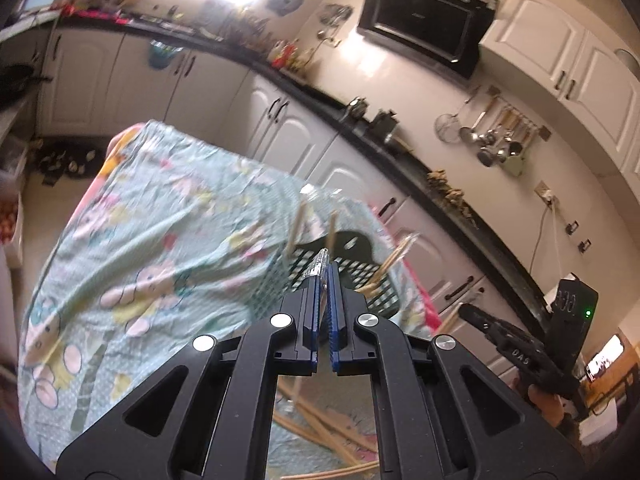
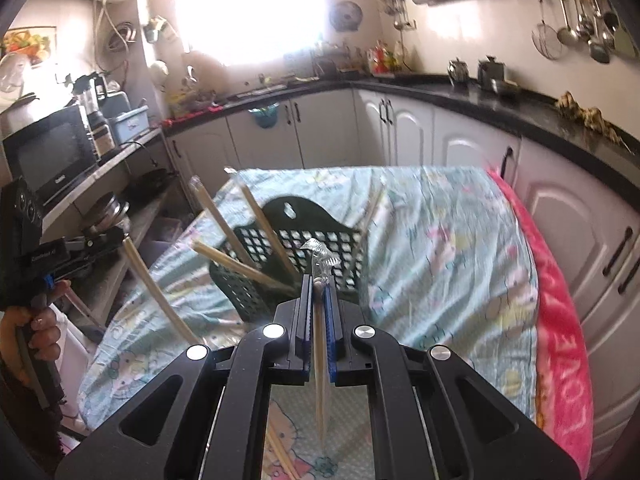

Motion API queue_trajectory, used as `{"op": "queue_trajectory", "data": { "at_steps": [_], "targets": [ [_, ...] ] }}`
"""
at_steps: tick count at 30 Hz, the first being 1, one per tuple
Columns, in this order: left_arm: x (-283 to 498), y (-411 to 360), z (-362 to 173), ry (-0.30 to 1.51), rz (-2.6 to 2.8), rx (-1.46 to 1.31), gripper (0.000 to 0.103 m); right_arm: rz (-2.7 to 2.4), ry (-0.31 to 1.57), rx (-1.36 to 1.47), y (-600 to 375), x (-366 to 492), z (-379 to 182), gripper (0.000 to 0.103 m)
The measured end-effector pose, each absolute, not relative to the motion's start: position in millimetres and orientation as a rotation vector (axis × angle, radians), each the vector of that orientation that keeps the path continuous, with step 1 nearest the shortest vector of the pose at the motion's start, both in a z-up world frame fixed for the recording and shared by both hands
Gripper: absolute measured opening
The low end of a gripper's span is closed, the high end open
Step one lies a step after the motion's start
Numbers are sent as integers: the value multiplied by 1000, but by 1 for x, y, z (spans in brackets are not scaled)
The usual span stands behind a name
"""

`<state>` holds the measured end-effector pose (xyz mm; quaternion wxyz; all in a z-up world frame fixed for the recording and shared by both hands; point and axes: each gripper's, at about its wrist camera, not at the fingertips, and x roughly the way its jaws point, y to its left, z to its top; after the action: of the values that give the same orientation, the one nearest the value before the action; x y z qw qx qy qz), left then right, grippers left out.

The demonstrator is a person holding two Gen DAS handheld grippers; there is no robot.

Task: Organize utensils
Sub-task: 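Lift a chopstick in the left gripper while the right gripper lifts another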

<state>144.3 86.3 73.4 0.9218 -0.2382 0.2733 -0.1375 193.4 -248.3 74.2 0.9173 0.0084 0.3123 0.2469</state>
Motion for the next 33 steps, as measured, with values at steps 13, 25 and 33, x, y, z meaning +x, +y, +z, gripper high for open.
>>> {"op": "queue_trajectory", "data": {
  "at_steps": [13, 25, 33],
  "targets": [
    [140, 72, 145, 420, -362, -433, 1, 589, 503, 3, -223, 182, 131, 6],
    [147, 71, 212, 281, -372, -407, 1, 626, 362, 20, -219, 181, 191, 6],
    [168, 59, 232, 249, -368, -405, 1, 606, 291, 19, -223, 190, 221, 6]
  ]
}}
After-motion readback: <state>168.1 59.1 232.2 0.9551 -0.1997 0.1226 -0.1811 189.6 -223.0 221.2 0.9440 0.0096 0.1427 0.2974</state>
